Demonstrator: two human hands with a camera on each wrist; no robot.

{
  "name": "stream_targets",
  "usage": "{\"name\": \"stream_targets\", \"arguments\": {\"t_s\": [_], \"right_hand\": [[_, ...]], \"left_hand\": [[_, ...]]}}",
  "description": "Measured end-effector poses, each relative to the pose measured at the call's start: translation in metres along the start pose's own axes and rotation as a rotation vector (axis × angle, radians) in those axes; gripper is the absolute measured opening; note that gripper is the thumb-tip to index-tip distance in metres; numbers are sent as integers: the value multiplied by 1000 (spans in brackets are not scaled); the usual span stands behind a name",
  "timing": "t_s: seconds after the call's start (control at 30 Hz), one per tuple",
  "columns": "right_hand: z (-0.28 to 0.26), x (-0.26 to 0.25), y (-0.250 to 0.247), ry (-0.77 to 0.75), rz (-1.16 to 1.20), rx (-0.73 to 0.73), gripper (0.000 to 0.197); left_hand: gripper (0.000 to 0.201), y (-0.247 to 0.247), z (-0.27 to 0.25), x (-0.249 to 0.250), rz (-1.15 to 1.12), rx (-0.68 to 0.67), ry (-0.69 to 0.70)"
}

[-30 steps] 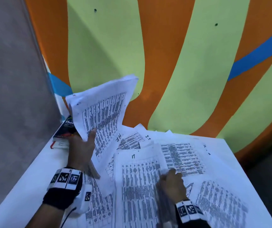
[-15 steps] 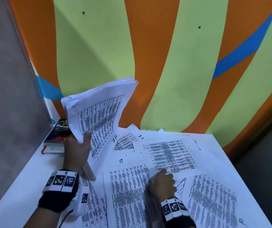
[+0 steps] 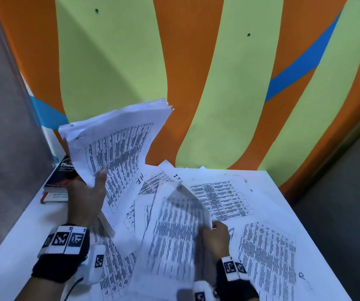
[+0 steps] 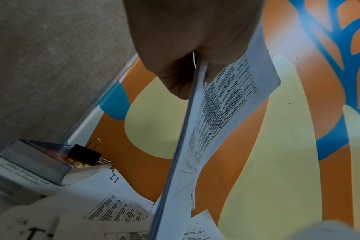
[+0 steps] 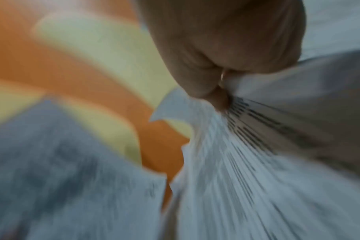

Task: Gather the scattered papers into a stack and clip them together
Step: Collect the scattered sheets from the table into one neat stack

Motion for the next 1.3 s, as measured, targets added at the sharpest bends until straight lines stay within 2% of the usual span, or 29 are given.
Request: {"name": "stream_targets", "arguments": {"t_s": [0.07, 0.13, 0.17, 0.23, 0.33, 0.37, 0.43, 0.47, 0.5, 0.53, 0.6, 0.63, 0.67, 0.73, 0.77, 0.83, 0.87, 0.9, 0.93, 0.97, 1.0, 1.07, 1.13, 1.17, 1.23, 1.3], "right_hand": [[7, 13, -19, 167, 196, 83, 26], [20, 24, -28, 281, 263, 88, 37], [23, 27, -31, 311, 307, 79, 36], [25, 22, -36, 316, 411, 21, 29], [27, -1, -43, 255, 431, -51, 42], [32, -5, -42, 244, 379, -64, 42], [37, -12, -45, 270, 114, -54, 36], [43, -13, -46, 265, 17, -31, 25], [46, -16, -47, 280, 22, -29, 13], [51, -18, -45, 278, 52, -48, 12], [60, -27, -45, 190, -173, -56, 32], [67, -33, -45, 120, -278, -46, 35], [73, -34, -44, 111, -288, -40, 32], [79, -35, -47, 156, -112, -31, 8], [78, -37, -49, 152, -39, -15, 14], [84, -42, -57, 99, 110, -7, 39], [78, -47, -62, 126, 299, -7, 41], [77, -48, -65, 138, 428, -21, 39], [74, -55, -72, 85, 475, -21, 32], [67, -60, -83, 76, 520, -16, 21], [50, -72, -92, 53, 577, -79, 8], [35, -86, -105, -31, 653, -212, 13], [23, -92, -105, -85, 534, -333, 8], [24, -87, -99, -108, 390, -391, 9], [27, -64, -79, -84, 82, -454, 23], [38, -42, -55, -21, -71, -447, 28]], "left_hand": [[55, -2, 1, -1, 5, -15, -16], [57, -4, 1, 1, 9, -14, -15], [57, -4, 2, 2, 12, -10, -15], [57, -3, 1, 3, 4, 2, -10], [58, -1, 0, 1, -5, 6, 33], [56, -1, 0, 0, -6, -3, 49], [45, 0, -1, -2, -6, -18, 73], [40, 0, -1, -3, -2, -19, 77], [39, 0, -1, -4, -5, -16, 81], [39, 0, -2, -5, -9, -18, 85], [34, -2, -1, -8, -3, -15, 82], [29, -2, 1, -11, 9, -12, 76], [28, -3, 2, -12, 22, -8, 71], [31, -4, 3, -11, 51, 9, 58], [30, -5, 3, -9, 58, 18, 56], [29, -7, 4, -5, 39, 35, 53], [31, -8, 5, -5, 38, 43, 34], [35, -10, 8, -9, 50, 49, 13], [37, -11, 10, -13, 56, 50, -7], [40, -12, 14, -20, 76, 49, -17], [46, -15, 17, -27, 101, 46, -33], [56, -18, 23, -38, 127, 64, -74], [70, -19, 27, -41, 122, 82, -64], [73, -19, 28, -42, 114, 77, -55], [86, -18, 32, -52, 116, 58, -47], [105, -18, 36, -73, 133, 61, -49]]}}
Point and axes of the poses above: each hand's wrist, its own z-axis towards the middle knuckle, its own y-axis out of the palm, x = y × z, the point moved 6 cm from there along z, towards the middle knuckle, and after that the axes turned 5 degrees about y, right-handed, at the moved point
